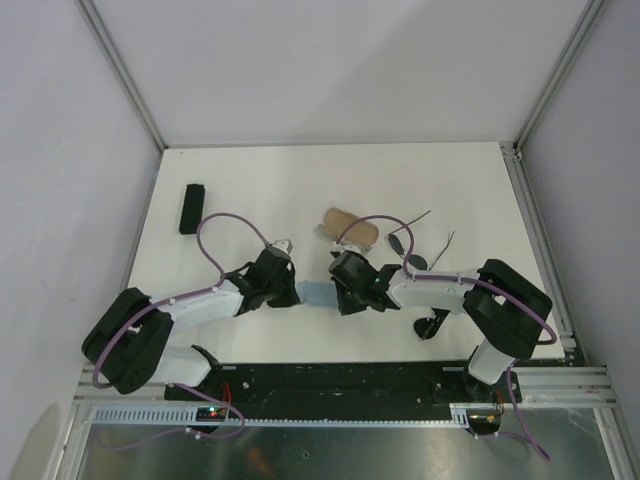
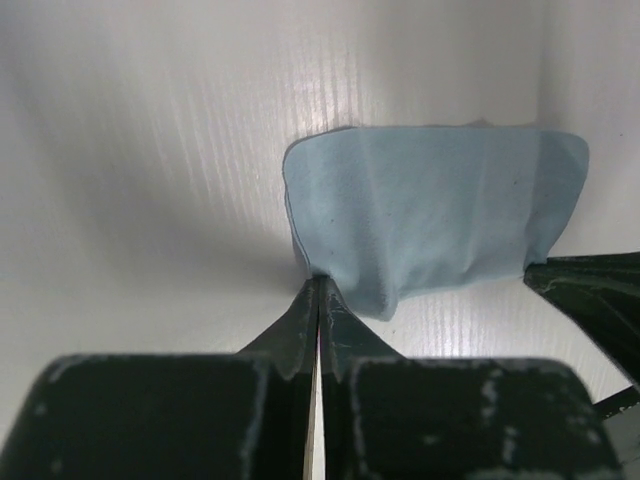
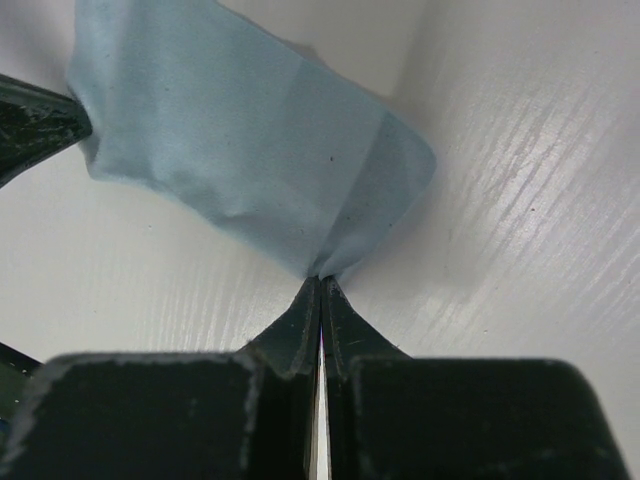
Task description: Organize the sunglasses
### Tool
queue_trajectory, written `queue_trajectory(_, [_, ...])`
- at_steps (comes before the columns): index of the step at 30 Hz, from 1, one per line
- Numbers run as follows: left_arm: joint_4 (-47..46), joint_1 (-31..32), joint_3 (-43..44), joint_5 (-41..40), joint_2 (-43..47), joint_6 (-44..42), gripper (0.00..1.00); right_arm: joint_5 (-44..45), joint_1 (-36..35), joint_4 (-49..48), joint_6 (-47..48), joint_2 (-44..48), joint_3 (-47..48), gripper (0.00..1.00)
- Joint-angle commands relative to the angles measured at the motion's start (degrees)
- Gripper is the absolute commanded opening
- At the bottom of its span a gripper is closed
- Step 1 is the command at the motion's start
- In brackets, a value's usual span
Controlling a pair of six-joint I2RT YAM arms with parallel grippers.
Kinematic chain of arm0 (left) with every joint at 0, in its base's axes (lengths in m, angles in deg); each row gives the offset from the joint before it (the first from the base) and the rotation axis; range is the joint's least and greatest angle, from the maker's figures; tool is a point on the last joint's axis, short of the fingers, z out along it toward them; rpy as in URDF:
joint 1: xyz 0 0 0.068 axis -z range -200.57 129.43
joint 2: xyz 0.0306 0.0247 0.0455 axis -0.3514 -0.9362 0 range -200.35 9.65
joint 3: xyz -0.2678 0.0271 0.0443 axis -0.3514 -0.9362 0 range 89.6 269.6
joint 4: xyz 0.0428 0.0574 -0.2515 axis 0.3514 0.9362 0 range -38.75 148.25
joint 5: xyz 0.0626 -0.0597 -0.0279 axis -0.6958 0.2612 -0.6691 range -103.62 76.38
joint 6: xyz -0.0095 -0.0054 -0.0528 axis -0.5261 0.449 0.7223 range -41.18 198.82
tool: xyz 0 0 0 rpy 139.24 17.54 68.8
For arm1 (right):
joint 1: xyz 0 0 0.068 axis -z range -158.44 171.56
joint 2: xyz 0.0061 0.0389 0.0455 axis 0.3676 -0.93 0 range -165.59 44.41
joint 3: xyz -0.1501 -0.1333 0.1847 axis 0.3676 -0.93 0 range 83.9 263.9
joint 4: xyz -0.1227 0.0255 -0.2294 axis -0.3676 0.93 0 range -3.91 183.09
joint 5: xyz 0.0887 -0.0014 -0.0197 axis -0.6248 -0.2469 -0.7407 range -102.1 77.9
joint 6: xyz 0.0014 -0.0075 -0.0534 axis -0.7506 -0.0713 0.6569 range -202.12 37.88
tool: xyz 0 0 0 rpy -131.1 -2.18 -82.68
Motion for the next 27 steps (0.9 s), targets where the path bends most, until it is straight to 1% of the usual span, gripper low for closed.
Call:
queue_trajectory(1, [9.99,0.48,0.08,-2.95,1.15,-1.25,0.00,-0.02,1.49,2.05,1.42,2.91,-0.05,0.00])
queue_trajectory(3, [10.92,0.47,1.19,-3.00,1.70,-1.33,0.02,0.00,2.14,2.68,1.83,3.92,-0.05,0.00])
queue_trajectory(5, [11.68,0.47,1.77,-3.27,1.81,-1.26,0.08,-0.01,2.72,3.34,2.19,4.66,-0.05,0.00])
queue_trajectory(10, [12.35,0.59,1.35,-3.31,2.29,-0.35,0.36,0.40,3.26,4.82,2.93,4.90,-0.13,0.00])
queue_trajectory(13, [12.31,1.21,0.84,-2.91,3.14,0.17,0.45,0.53,3.21,4.93,3.08,4.55,-0.18,0.00])
queue_trajectory(17, [12.31,2.29,0.65,-2.13,3.48,0.62,0.46,0.16,3.17,4.54,3.18,4.07,-0.14,0.00])
queue_trajectory(20, [12.90,3.71,0.92,-2.50,2.60,0.79,0.44,-0.15,3.15,4.10,3.25,3.74,-0.18,0.00])
queue_trajectory(24, [13.99,6.92,1.67,-5.05,0.88,0.68,0.42,-0.39,3.17,3.77,3.40,3.57,-0.13,0.00])
queue_trajectory(27, [14.21,9.34,2.07,-8.00,0.13,0.26,0.47,-0.54,3.25,3.72,3.56,3.41,-0.14,0.00])
